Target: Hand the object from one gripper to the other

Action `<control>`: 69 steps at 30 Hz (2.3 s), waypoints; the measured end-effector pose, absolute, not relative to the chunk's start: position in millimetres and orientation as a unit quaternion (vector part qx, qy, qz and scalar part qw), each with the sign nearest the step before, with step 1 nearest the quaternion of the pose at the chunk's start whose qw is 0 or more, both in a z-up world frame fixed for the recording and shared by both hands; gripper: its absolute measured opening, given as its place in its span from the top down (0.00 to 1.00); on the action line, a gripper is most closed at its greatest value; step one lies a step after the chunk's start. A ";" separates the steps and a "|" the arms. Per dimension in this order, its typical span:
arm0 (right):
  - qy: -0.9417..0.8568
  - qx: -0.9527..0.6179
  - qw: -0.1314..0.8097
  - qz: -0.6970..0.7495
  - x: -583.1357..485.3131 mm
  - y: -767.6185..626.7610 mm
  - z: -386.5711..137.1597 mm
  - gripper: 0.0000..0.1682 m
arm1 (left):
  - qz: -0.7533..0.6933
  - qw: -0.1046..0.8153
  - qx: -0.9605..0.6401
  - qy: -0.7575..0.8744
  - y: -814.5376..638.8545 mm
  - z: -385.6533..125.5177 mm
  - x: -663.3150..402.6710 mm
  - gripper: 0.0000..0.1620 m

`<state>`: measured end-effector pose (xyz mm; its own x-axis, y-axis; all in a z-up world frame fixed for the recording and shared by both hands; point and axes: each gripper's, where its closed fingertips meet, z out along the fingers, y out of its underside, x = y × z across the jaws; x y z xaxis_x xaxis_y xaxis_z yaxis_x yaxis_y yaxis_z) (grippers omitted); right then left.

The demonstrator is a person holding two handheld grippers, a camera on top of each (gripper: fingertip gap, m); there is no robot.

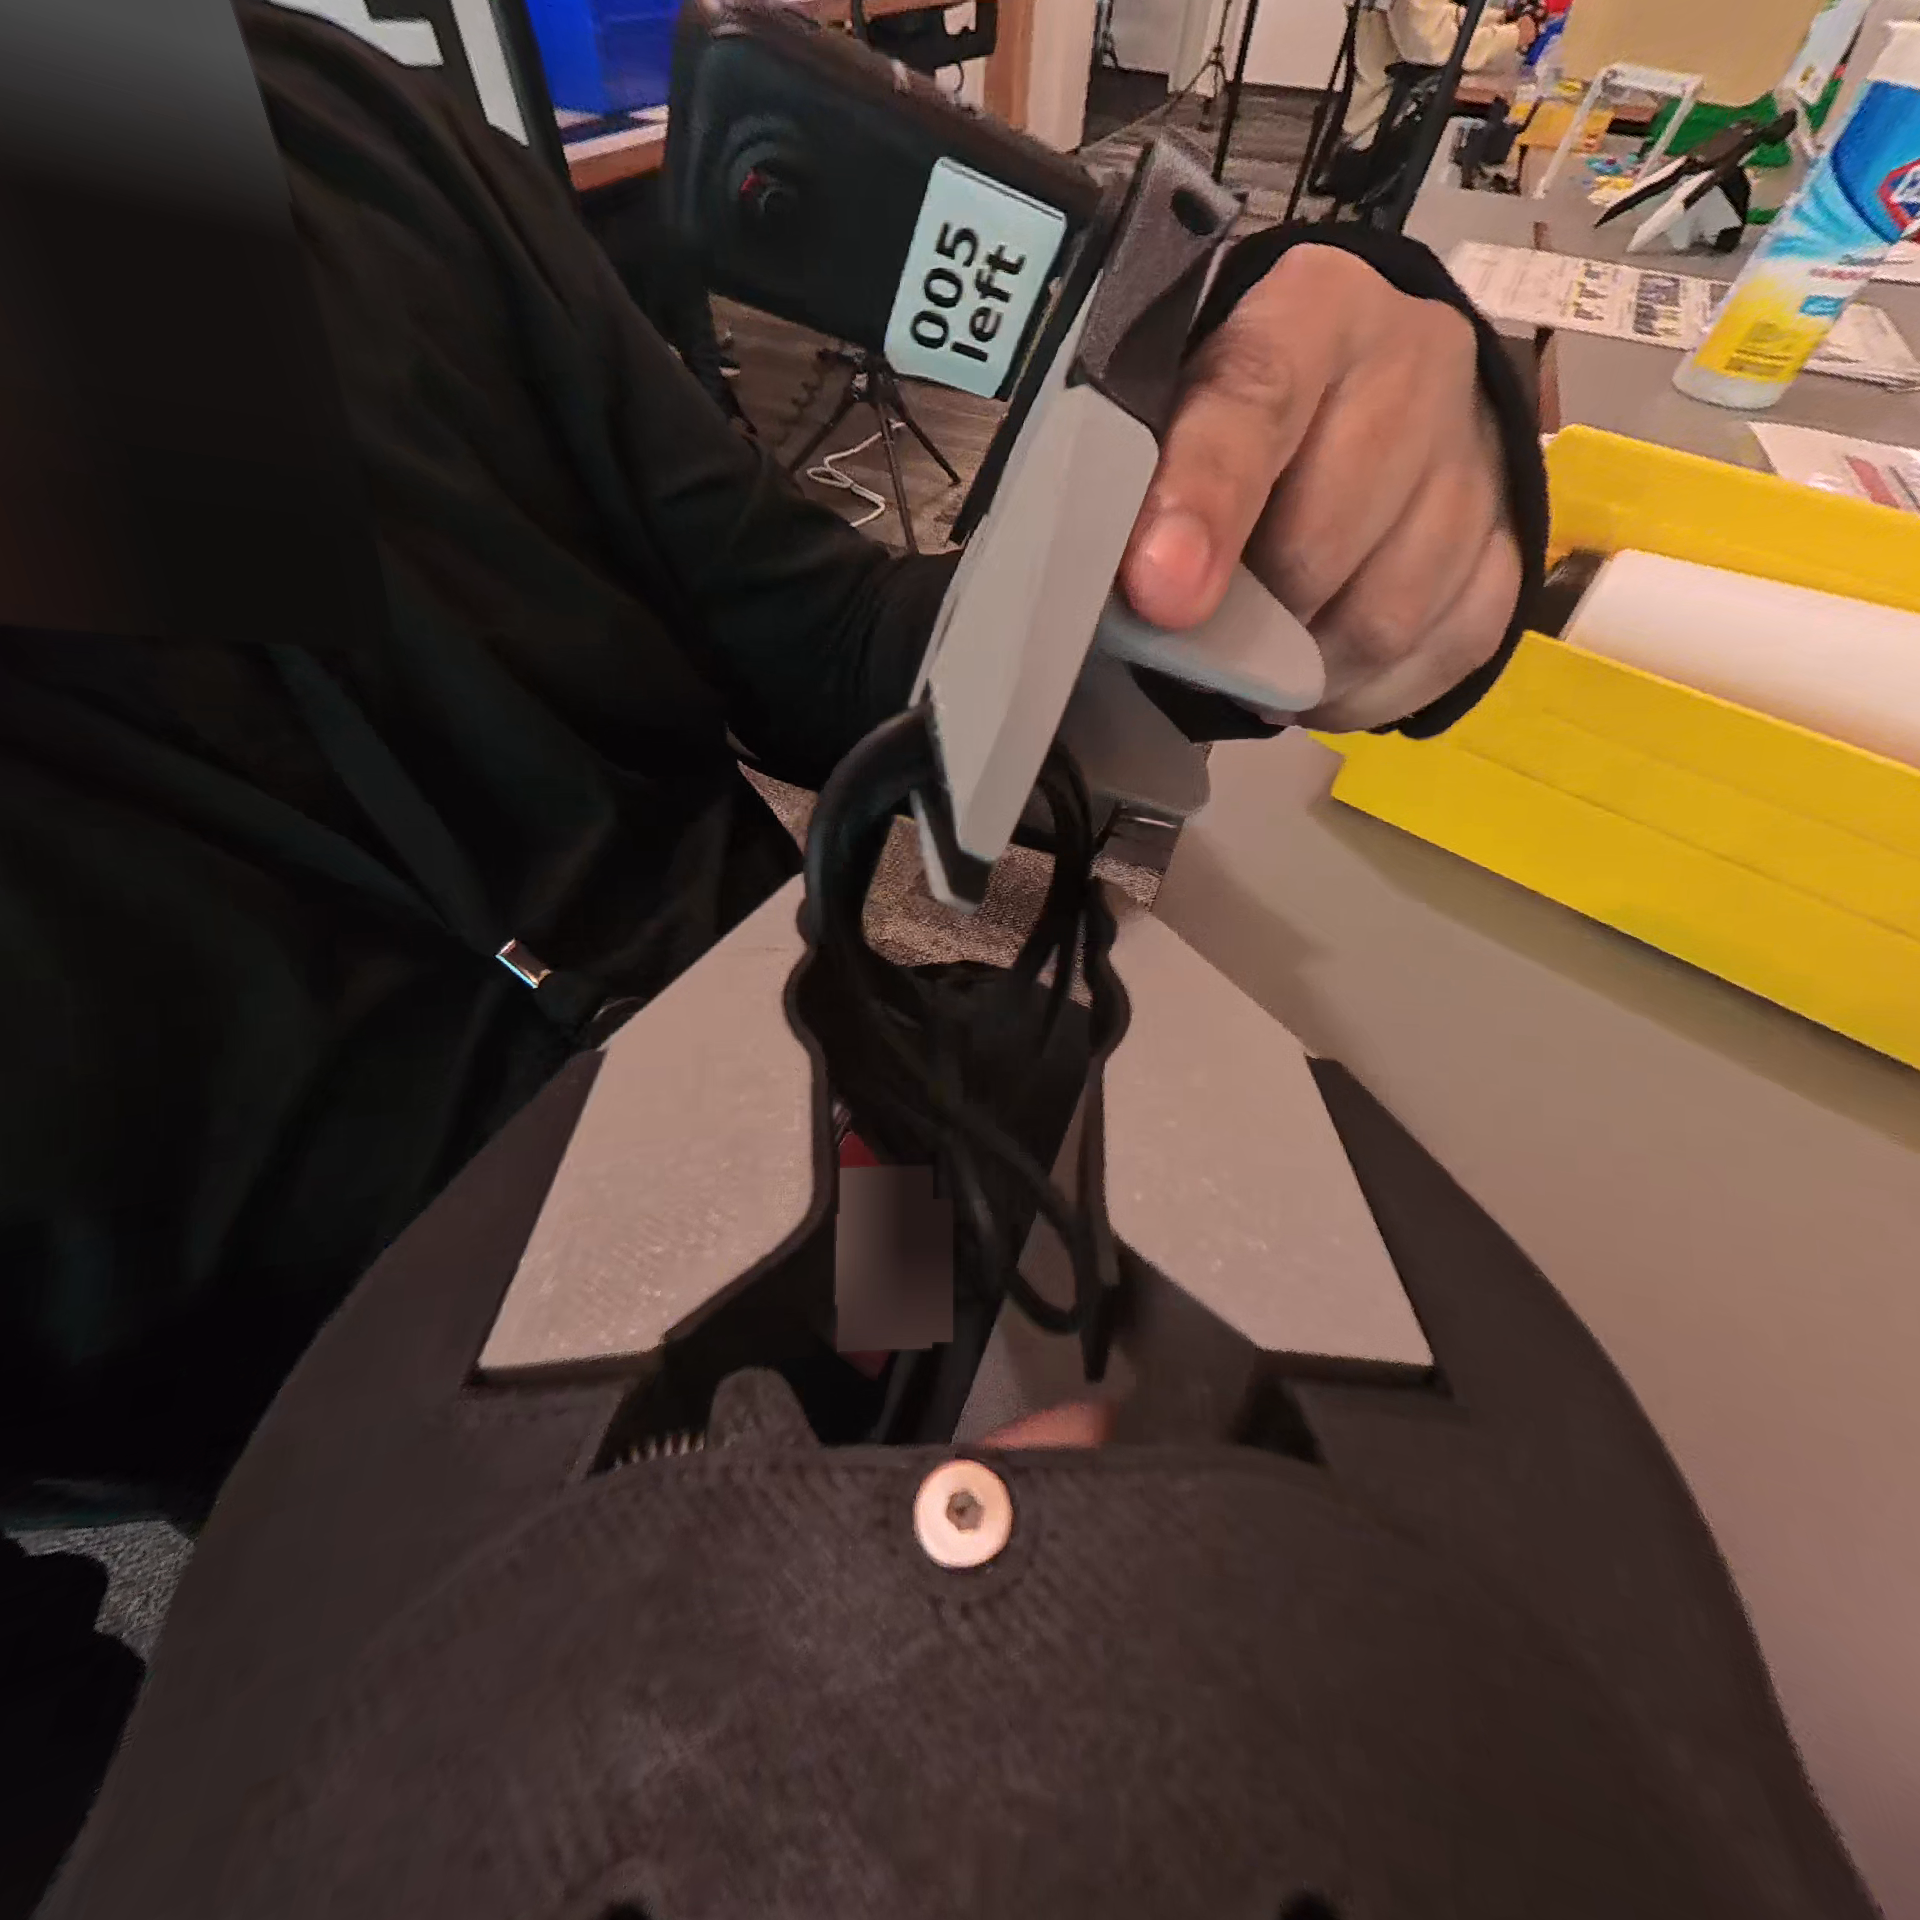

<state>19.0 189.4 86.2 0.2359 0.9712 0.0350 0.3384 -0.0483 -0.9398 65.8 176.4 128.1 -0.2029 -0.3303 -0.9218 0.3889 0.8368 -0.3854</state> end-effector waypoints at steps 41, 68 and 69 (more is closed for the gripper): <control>-0.359 -0.602 0.637 0.320 44.5 210.3 183.2 0.99 | -0.608 0.299 -0.291 0.675 181.6 117.0 97.1 0.68; -0.260 -0.682 0.544 0.414 105.7 216.3 146.3 0.53 | 0.003 0.815 -0.048 0.578 280.1 146.3 118.0 0.98; -0.244 -0.691 0.532 0.425 106.7 221.7 141.6 0.52 | 0.012 0.823 -0.037 0.567 278.9 148.6 117.4 0.98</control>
<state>106.7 221.7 141.6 0.5206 0.7883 -0.3278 -0.1145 -0.3161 -0.9418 117.4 278.9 148.6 0.3571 -0.0224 -0.9338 -0.0610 0.9970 -0.0472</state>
